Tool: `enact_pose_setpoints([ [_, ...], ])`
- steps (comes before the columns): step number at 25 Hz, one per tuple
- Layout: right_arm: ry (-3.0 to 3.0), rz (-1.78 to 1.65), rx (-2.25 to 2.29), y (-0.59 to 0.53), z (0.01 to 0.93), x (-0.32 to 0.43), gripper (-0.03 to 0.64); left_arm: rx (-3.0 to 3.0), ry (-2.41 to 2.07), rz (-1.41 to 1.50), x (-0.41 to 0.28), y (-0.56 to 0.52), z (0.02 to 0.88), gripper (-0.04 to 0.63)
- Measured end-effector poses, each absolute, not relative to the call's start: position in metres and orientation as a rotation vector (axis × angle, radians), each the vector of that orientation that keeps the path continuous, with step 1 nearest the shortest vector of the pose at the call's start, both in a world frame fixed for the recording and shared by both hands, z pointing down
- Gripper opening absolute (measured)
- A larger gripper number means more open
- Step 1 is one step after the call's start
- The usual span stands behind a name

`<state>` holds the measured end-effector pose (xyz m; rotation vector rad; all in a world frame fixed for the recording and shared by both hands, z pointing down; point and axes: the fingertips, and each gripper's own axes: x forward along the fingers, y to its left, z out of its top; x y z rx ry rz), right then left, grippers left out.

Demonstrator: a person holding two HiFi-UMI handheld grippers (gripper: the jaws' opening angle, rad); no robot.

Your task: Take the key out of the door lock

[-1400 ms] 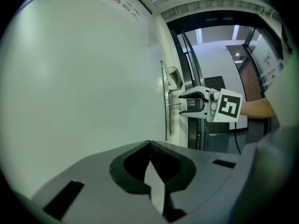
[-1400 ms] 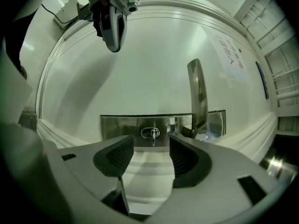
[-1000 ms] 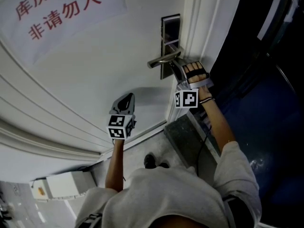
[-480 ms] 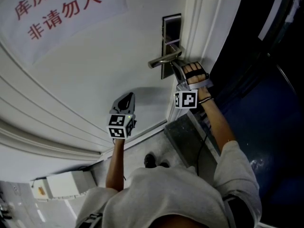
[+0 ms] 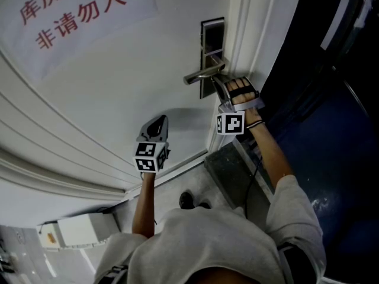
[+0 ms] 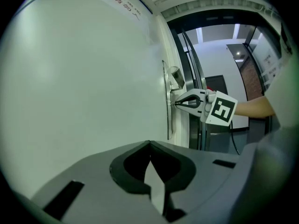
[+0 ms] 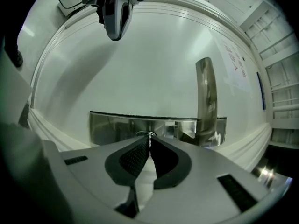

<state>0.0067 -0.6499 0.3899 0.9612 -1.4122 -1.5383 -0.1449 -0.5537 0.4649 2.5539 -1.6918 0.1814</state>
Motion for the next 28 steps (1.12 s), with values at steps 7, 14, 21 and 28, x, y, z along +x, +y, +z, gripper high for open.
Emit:
enact_pose_setpoints([
  [7, -1.423, -1.540, 0.971, -0.646, 0.389, 0.010, 0.029, 2.547, -1.700, 0.170, -0.144, -0.552, 0.464, 0.018],
  [14, -1.432, -1.557, 0.978, -0.634, 0.389, 0.018, 0.029, 2.551, -1.690, 0.172, -0.138, -0.552, 0.466, 0.018],
  [21, -1.480, -1.551, 0.994, -0.620, 0.391, 0.025, 0.029, 2.571, -1.676, 0.175, -0.128, -0.552, 0.463, 0.018],
  [28, -1.618, -1.478, 1.057, -0.608, 0.392, 0.029, 0.030, 2.576, -1.676, 0.174, -0.124, -0.548, 0.461, 0.018],
])
